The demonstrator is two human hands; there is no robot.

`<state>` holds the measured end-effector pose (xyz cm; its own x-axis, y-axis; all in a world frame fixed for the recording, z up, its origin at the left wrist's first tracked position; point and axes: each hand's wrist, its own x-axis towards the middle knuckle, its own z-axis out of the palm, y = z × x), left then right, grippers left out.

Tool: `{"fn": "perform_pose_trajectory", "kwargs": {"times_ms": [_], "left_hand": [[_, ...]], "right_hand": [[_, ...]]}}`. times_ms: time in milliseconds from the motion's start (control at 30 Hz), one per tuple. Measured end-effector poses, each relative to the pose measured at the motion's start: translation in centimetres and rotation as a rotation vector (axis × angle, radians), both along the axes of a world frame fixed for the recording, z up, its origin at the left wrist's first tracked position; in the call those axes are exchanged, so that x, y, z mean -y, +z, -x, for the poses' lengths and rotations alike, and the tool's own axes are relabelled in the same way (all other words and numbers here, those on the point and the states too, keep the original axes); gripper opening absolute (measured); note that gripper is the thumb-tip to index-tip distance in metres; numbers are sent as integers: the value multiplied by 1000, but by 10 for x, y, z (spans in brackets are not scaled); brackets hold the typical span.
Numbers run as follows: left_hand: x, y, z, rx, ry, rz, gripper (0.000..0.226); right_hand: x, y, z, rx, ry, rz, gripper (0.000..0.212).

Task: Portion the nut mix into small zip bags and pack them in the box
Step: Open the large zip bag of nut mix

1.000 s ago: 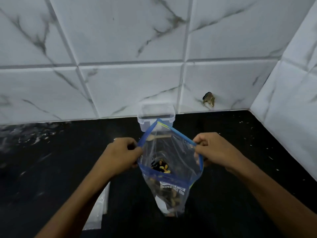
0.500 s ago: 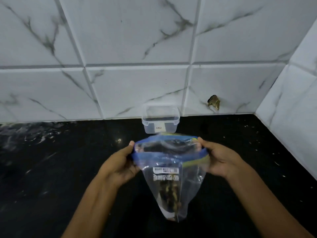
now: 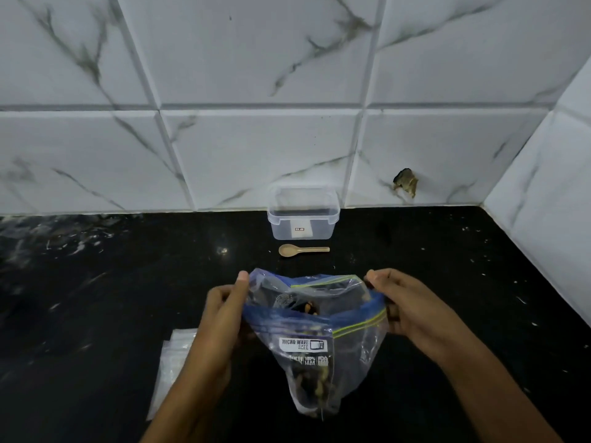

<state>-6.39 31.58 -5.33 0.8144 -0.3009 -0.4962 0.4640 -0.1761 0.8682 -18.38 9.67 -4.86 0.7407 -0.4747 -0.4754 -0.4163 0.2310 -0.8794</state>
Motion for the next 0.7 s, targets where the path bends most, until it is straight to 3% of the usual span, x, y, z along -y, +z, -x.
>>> {"fn": "perform_pose_trajectory", "kwargs": {"times_ms": [67, 133, 233, 400, 567, 700], "left_hand": [[-13, 14, 15, 230, -76, -238, 68], [-23, 25, 26, 246, -179, -318, 80], [-20, 30, 37, 151, -307, -273, 83], [3, 16, 40, 67, -342, -195, 77], [10, 8, 43, -215, -170, 122, 10], [6, -2, 25, -494, 90, 501, 18]], "right_hand": [[-1, 7, 3, -54, 73, 127, 31], [-7, 11, 4, -94, 104, 203, 26], [-17, 14, 0, -42, 66, 194, 12], [-45, 21, 2, 146, -107, 6, 22], [-66, 17, 12, 334, -302, -270, 23], [-57, 5, 20, 462, -611, -705, 19]]}}
